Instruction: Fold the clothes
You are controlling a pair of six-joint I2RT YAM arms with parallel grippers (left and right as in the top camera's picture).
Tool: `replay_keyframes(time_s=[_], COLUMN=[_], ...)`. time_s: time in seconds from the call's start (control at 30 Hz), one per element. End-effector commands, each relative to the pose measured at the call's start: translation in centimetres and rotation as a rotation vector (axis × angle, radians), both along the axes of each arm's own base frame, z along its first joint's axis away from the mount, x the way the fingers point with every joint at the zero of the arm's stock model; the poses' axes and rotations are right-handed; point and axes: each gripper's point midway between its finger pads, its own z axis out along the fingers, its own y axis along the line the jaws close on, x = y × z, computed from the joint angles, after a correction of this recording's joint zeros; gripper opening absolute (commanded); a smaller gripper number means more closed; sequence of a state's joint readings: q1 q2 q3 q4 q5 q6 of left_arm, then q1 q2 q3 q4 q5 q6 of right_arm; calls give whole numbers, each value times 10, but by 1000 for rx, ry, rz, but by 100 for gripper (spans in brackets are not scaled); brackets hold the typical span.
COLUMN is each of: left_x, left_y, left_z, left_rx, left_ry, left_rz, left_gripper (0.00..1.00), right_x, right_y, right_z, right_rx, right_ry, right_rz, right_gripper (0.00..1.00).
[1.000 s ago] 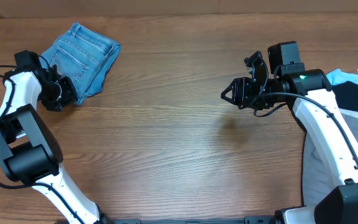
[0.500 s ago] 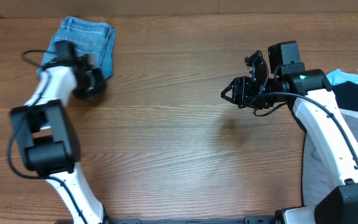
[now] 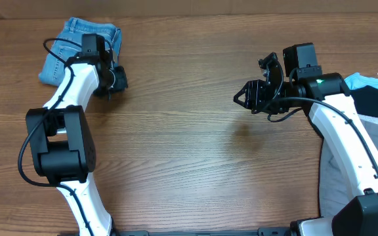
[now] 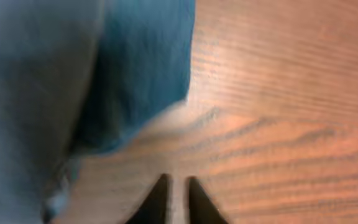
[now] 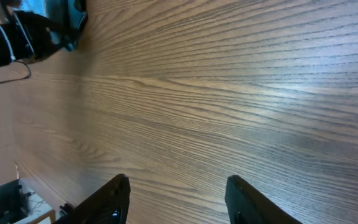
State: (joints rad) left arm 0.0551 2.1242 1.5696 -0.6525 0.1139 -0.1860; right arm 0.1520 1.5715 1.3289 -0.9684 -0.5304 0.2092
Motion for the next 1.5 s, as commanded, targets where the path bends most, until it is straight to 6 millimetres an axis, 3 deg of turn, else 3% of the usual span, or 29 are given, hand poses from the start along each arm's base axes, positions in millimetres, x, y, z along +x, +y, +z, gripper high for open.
replay_keyframes(time_s=[0.0, 0.4, 0.57, 0.63, 0.87, 1.07, 1.13, 1.33, 1.4, 1.47], left_x=[23, 75, 78, 82, 99, 109, 108, 81, 62, 40], left_y=[9, 12, 48, 64, 103, 96, 92, 92, 105, 124], left_z=[22, -2, -20, -17, 6, 30, 50, 122, 139, 150], left_rx=[32, 49, 121, 85, -107, -194, -167, -31, 33, 124], left_ry=[-110, -299, -293, -320, -441, -503, -521, -525, -490, -438], left_rz=[-7, -5, 129, 221, 431, 302, 221, 103, 156, 230], left_gripper=[4, 6, 4, 4, 4, 6, 9, 25, 32, 31], right_x=[4, -6, -12, -16, -28, -27, -26, -22, -20, -17], right_y=[-1, -2, -1, 0, -2, -2, -2, -1, -1, 0], right_z=[16, 12, 10, 10, 6, 6, 6, 8, 9, 10], right_rx=[-6, -9, -4, 5, -5, -4, -4, -1, 1, 3], right_ry=[-55, -6, 20, 41, 96, 89, 85, 68, 57, 44], right_rz=[-5, -7, -3, 3, 6, 6, 6, 6, 6, 6], right_gripper=[54, 54, 53, 53, 52, 52, 52, 52, 52, 53])
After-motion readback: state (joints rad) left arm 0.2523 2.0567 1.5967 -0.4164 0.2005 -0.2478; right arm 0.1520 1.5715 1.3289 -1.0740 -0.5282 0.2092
